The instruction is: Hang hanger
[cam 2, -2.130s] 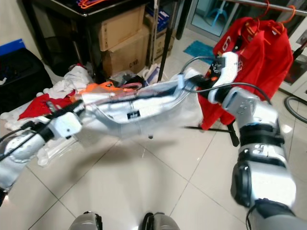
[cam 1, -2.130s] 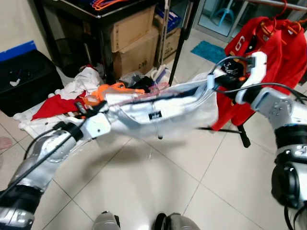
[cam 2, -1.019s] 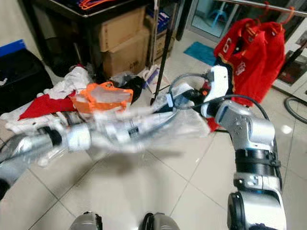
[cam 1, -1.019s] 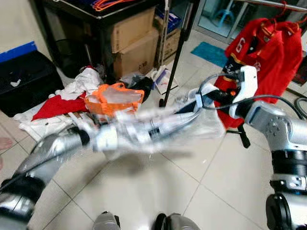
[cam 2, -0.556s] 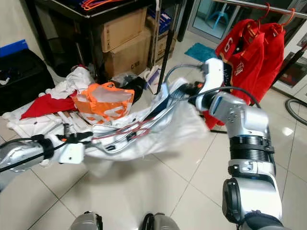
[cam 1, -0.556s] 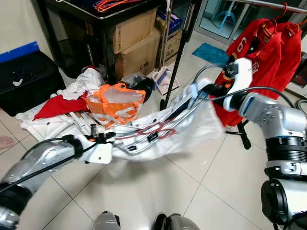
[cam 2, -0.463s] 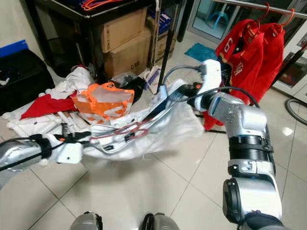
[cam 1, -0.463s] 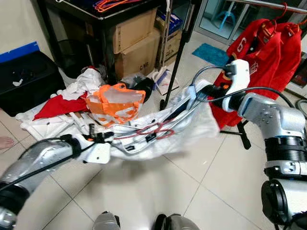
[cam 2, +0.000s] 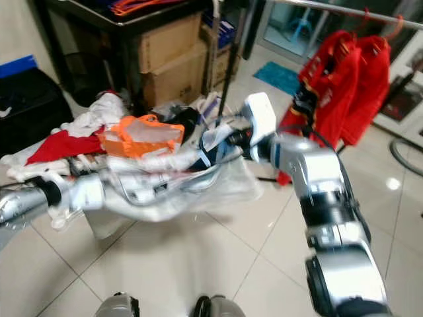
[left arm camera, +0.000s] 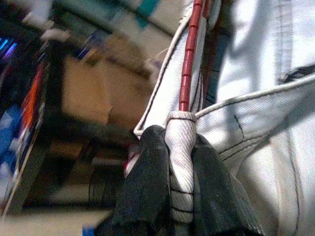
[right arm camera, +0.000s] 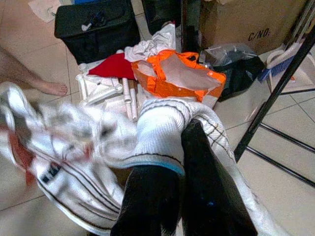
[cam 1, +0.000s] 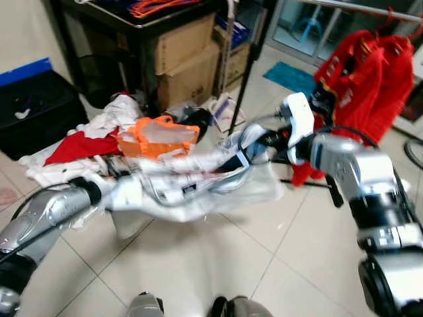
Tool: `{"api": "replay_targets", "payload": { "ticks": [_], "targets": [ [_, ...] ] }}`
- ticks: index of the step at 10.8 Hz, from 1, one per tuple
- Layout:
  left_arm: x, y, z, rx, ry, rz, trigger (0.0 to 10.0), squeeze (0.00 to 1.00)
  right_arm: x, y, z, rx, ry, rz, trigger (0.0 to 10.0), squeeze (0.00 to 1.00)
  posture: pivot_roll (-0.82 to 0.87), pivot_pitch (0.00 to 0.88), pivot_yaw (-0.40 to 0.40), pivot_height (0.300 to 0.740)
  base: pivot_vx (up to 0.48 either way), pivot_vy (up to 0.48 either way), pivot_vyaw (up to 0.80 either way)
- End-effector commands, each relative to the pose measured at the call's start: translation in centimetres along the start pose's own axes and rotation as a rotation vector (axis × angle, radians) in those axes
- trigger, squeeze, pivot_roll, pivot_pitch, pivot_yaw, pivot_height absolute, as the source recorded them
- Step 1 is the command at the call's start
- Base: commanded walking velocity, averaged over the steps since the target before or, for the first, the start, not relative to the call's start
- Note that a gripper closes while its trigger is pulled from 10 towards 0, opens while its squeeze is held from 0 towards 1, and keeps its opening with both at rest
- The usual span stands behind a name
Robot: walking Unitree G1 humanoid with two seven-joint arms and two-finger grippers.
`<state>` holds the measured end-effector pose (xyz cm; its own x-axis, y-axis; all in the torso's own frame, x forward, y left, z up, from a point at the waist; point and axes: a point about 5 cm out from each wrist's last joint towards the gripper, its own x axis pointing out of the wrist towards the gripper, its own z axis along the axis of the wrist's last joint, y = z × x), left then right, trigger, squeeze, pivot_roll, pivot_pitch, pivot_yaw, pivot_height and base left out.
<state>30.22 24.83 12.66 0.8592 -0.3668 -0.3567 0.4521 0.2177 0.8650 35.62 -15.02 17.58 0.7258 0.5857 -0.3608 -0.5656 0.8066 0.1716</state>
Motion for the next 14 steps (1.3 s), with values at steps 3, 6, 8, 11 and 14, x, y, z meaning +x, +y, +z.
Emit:
{"api": "replay_targets", "payload": {
  "ticks": [3,6,8,11,14],
  "targets": [
    [-1.2,2.1,-2.3,-0.365,0.093,0.299,10.0,0.00,-3.4,-3.0,0.9,0.119,-0.162,-0.125,0.0,0.00,0.05,0.075,-0.116,0.740,0.000,0.000,0.00],
    [-0.9,2.0,-2.0,-0.509,0.070,0.307,10.0,0.00,-4.3,-2.1,1.3,0.123,-0.224,-0.113,0.0,0.00,0.05,0.081,-0.107,0.740,0.000,0.000,0.00],
    [1.3,1.5,0.3,-0.445,0.007,0.156,10.0,0.00,-2.9,2.3,1.9,0.099,-0.252,0.010,0.0,0.00,0.04,0.081,-0.100,0.740,0.000,0.000,0.00],
    [2.6,2.2,1.7,-0.352,-0.010,0.076,10.0,0.00,-2.8,3.0,2.0,0.068,-0.238,0.007,0.0,0.00,0.03,0.087,-0.097,0.740,0.000,0.000,0.00],
    [3.4,3.3,3.0,-0.480,-0.062,0.183,10.0,0.00,-3.0,2.8,2.0,0.086,-0.231,-0.029,0.0,0.00,0.03,0.084,-0.105,0.740,0.000,0.000,0.00]
  ]
}}
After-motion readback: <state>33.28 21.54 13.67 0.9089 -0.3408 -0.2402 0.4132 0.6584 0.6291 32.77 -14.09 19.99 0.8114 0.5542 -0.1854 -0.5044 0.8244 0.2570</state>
